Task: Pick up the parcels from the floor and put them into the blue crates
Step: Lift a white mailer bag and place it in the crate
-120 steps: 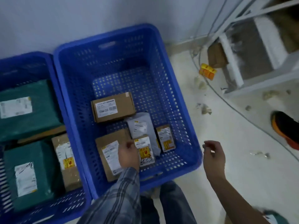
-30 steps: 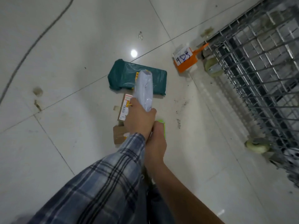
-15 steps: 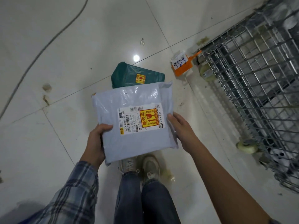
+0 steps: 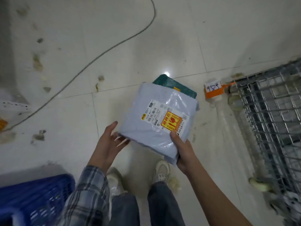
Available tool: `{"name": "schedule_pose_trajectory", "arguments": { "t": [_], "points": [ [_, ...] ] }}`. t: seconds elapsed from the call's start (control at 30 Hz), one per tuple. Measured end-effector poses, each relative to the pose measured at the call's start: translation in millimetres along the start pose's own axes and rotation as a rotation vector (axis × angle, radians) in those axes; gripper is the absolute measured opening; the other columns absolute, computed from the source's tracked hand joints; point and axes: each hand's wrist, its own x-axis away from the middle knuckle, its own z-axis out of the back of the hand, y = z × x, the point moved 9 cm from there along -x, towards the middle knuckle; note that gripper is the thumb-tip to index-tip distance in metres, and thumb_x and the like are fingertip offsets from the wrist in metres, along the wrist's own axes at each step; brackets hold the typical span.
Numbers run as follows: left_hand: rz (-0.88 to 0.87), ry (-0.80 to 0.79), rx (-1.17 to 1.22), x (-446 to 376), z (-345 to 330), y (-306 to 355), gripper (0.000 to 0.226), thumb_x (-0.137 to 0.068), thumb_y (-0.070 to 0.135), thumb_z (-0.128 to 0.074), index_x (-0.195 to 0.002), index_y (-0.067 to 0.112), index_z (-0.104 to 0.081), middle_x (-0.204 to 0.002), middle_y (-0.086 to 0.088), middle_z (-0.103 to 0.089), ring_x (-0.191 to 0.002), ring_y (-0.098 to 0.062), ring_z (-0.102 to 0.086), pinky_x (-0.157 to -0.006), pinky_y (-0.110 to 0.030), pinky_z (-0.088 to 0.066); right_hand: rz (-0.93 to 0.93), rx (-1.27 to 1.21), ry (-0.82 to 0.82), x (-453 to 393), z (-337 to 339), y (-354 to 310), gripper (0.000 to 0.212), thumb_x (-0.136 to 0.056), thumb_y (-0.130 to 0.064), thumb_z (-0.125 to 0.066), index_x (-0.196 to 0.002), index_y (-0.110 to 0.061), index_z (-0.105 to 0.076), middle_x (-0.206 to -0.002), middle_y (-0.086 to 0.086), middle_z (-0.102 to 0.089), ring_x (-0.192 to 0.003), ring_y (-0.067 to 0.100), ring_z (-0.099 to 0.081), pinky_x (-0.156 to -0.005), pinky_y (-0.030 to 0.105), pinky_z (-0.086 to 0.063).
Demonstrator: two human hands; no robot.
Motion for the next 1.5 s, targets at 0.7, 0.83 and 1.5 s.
{"name": "schedule_pose_trajectory", "arguments": {
  "t": [0.7, 0.83, 1.5],
  "points": [
    [-0.445, 0.209, 0.26, 134, 325, 5, 0.079, -0.089, 0.014, -0.061, -0.146, 0.047, -0.017, -0.138, 0.011, -0.053, -0.109, -0.01, -0.064, -0.076, -0.037, -0.058, -0.114, 0.544, -0.272, 48, -239, 165, 0.076, -0.078, -0.056, -0.063, -0.134, -0.007, -0.048, -0.134, 0.023, -0.053, -0.125, 0.036, -0.05, -0.103, 0.056, -0.037],
    [-0.492, 0.256, 0.392, 166, 407, 7, 0.078, -0.089, 0.014, -0.061, -0.145, 0.048, -0.019, -0.139, 0.01, -0.052, -0.113, -0.015, -0.062, -0.078, -0.036, -0.057, -0.079, 0.865, -0.431, 70, -338, 199, 0.061, -0.078, -0.054, -0.065, -0.118, -0.009, -0.06, -0.127, 0.027, -0.055, -0.109, 0.033, -0.057, -0.096, 0.054, -0.044],
    [-0.496, 0.666, 0.775, 245, 715, -102, 0.07, -0.092, 0.013, -0.057, -0.145, 0.046, -0.025, -0.136, 0.011, -0.054, -0.108, -0.011, -0.061, -0.074, -0.027, -0.055, 0.002, 1.678, -1.0, 157, -544, 529, 0.025, -0.094, -0.037, -0.051, -0.119, -0.032, -0.051, -0.114, -0.01, -0.059, -0.097, -0.001, -0.057, -0.074, 0.017, -0.047]
  ]
}}
